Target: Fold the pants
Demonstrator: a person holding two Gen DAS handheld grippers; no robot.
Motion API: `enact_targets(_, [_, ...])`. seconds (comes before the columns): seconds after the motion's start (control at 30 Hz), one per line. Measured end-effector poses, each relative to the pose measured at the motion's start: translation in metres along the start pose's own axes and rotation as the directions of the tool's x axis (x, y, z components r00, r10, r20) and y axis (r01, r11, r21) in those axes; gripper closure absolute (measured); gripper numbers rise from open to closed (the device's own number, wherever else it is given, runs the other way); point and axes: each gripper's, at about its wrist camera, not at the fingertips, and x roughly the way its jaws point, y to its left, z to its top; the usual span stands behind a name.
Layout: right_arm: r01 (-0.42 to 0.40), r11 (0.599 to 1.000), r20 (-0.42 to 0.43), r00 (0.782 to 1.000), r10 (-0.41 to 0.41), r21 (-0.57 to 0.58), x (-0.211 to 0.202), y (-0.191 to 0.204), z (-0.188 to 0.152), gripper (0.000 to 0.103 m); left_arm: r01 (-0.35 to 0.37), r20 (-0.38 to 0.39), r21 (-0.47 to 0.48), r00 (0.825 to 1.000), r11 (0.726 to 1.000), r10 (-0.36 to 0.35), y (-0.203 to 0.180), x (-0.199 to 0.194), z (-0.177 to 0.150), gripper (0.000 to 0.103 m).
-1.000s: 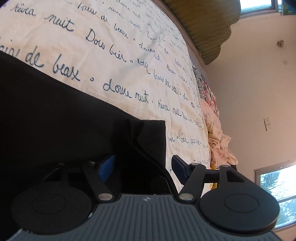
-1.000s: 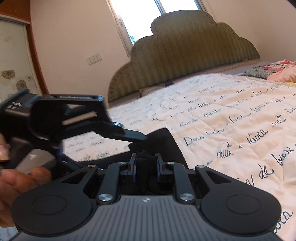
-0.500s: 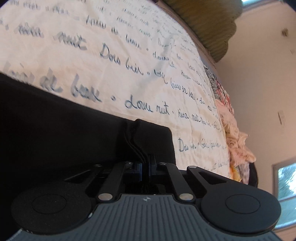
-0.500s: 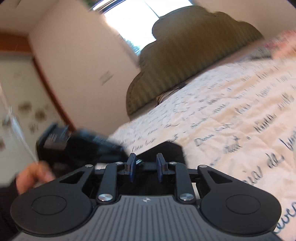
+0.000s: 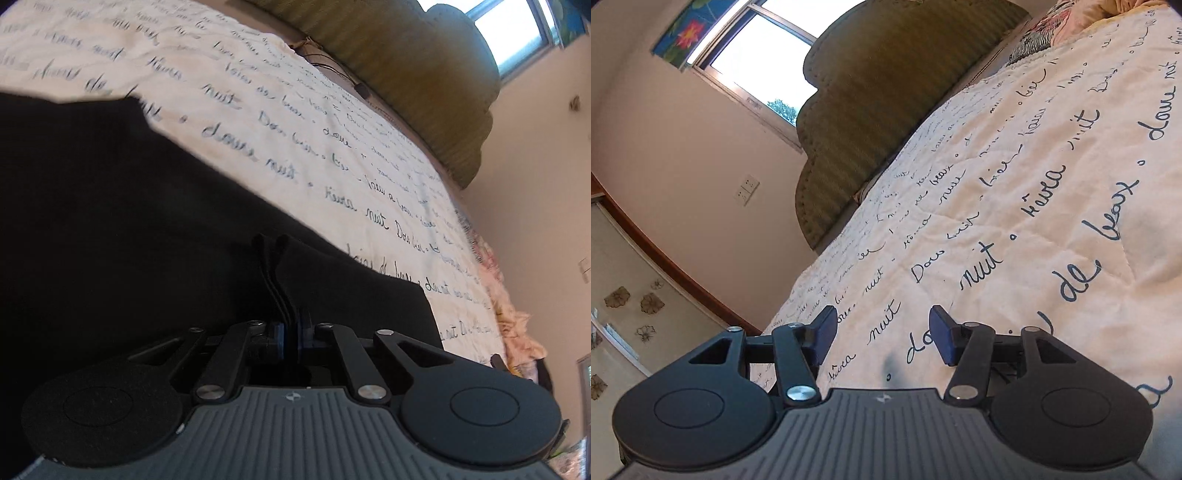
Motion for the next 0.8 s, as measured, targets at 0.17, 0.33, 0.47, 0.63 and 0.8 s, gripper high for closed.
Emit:
enact_targets(0.17, [0.001, 1.0, 0.003, 1.0, -0.001, -0.008, -0.004, 0.003, -0.002, 0.049, 0.068, 0.15, 0.097, 0.985, 0.993, -0.082, 0.008, -0.004, -0.025, 0.088])
enact_targets(0.33, [0.001, 1.0, -0.001, 1.0, -0.001, -0.011, -0.002, 0.006, 0.0, 0.048, 0.077, 0.174, 0.106, 0.98, 0.991, -0.095, 0.006, -0.011, -0.028, 0.09])
enact_targets(0.47, [0.005, 1.0, 0.001, 1.0, -0.005, -0.017, -0.003, 0.007, -0.001, 0.048, 0.082, 0.202, 0.08, 0.975, 0.993, -0.096, 0.008, -0.027, -0.03, 0.093])
enact_targets(0.63, [0.005, 1.0, 0.004, 1.0, -0.005, -0.018, -0.002, 0.007, -0.001, 0.048, 0.044, 0.225, 0.02, 0.973, 0.999, -0.047, 0.021, -0.062, -0.032, 0.094])
enact_targets(0.8, [0.001, 1.0, -0.001, 1.0, -0.001, -0.012, -0.001, 0.006, 0.0, 0.048, 0.058, 0.219, -0.047, 0.975, 0.997, -0.046, 0.052, -0.064, -0.036, 0.088])
